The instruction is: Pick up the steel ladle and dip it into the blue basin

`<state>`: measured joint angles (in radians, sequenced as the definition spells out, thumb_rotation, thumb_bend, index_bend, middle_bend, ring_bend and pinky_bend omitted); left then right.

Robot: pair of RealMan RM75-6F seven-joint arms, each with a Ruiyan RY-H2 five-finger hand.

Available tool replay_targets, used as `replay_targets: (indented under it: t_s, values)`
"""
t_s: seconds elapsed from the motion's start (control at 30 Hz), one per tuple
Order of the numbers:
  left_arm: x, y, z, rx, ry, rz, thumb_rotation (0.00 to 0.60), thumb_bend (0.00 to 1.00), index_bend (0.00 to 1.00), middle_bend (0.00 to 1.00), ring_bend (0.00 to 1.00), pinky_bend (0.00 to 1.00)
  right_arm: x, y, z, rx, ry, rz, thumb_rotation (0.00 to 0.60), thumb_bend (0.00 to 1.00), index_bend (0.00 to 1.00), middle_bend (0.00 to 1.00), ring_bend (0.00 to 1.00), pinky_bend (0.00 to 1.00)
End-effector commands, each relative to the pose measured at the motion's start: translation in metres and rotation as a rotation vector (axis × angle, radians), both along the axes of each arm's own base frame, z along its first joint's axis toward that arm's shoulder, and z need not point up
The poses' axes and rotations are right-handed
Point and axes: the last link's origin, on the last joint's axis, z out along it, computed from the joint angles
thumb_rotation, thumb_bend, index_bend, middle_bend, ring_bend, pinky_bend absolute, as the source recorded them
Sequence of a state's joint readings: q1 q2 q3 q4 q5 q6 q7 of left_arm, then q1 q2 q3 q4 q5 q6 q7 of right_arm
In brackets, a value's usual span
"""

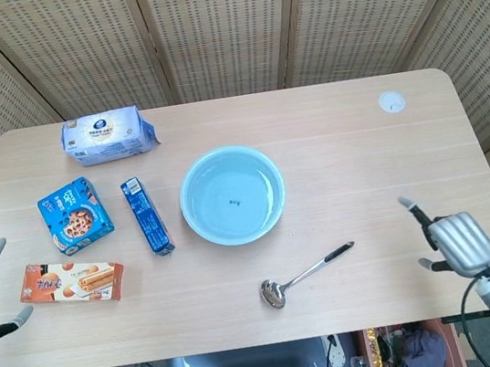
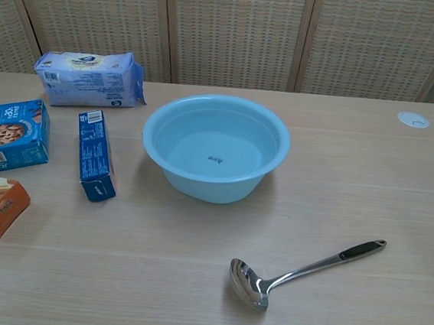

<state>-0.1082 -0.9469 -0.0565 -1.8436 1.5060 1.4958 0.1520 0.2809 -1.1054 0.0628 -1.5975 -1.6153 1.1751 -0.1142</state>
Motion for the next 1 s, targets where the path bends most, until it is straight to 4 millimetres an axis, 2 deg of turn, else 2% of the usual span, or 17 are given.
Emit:
replay_targets:
  t_s: [0.03,0.2,0.33,0.43,0.53,1.0]
  values:
    - [-0.001,0.006,-0.001,0.000,-0.002,0.013,0.600,0.00,0.00,0.00,0.00,0.00,0.008,-0.017,-0.035,0.155,0.100,0.111,0.600,0.02,0.08,0.78,0.72,1.00]
    - [-0.002,0.012,-0.002,-0.006,0.001,0.026,0.600,0.00,0.00,0.00,0.00,0.00,0.013,-0.036,-0.066,0.232,0.179,0.182,0.600,0.08,0.20,0.84,0.77,1.00]
    - [-0.002,0.014,-0.003,-0.007,0.001,0.031,0.600,0.00,0.00,0.00,0.00,0.00,0.014,-0.046,-0.087,0.261,0.224,0.209,0.600,0.18,0.25,0.86,0.79,1.00]
    - [-0.002,0.015,-0.003,-0.009,0.002,0.034,0.600,0.00,0.00,0.00,0.00,0.00,0.013,-0.050,-0.098,0.273,0.262,0.223,0.600,0.21,0.26,0.86,0.79,1.00]
    - [-0.003,0.016,-0.004,-0.012,0.002,0.037,0.600,0.00,0.00,0.00,0.00,0.00,0.014,-0.054,-0.111,0.277,0.271,0.215,0.600,0.21,0.28,0.86,0.79,1.00]
    - [-0.003,0.016,-0.006,-0.017,0.003,0.040,0.600,0.00,0.00,0.00,0.00,0.00,0.031,-0.064,-0.141,0.291,0.244,0.231,0.600,0.21,0.38,0.86,0.79,1.00]
